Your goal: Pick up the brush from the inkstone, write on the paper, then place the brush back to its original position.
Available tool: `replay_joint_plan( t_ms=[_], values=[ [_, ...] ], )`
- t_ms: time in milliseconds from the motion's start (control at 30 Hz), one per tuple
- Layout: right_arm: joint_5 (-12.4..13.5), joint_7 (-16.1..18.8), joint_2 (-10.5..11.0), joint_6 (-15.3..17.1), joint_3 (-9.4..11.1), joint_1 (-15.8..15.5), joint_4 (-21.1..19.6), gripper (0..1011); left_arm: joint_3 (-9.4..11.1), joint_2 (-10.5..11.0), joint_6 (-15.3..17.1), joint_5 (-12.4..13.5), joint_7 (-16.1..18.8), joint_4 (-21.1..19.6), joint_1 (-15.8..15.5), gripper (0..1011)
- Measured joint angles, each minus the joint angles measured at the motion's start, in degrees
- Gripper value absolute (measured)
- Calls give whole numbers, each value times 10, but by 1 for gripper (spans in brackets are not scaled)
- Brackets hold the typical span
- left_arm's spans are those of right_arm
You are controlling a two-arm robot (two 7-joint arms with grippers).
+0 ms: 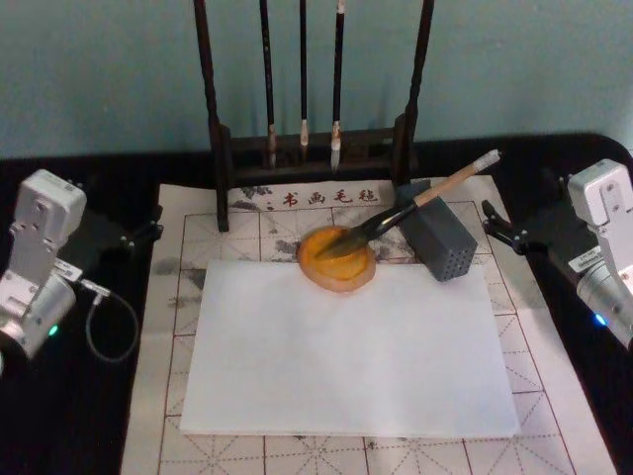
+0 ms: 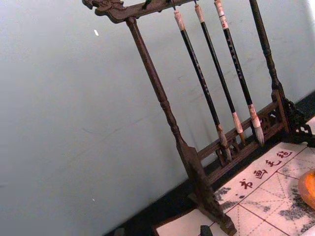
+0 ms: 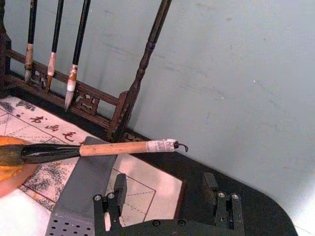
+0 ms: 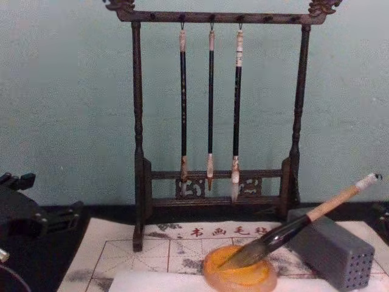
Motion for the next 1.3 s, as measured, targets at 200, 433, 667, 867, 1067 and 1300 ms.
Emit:
replay_joint_plan(
  t_ms=[200, 433, 667, 867, 1067, 1300],
  values=[
    [0, 0, 0, 0, 0, 0, 0, 1000, 0, 0, 0, 0, 0, 0, 0, 1001],
    [0, 0, 0, 0, 0, 0, 0, 1000, 0, 0, 0, 0, 0, 0, 0, 1001],
    [0, 0, 0, 0, 0, 0, 0, 1000, 0, 0, 0, 0, 0, 0, 0, 1001],
    [0, 0, 0, 0, 0, 0, 0, 1000, 0, 0, 0, 0, 0, 0, 0, 1001],
    [0, 0, 0, 0, 0, 0, 0, 1000, 0, 0, 0, 0, 0, 0, 0, 1001],
    [0, 0, 0, 0, 0, 0, 0, 1000, 0, 0, 0, 0, 0, 0, 0, 1001]
  ],
)
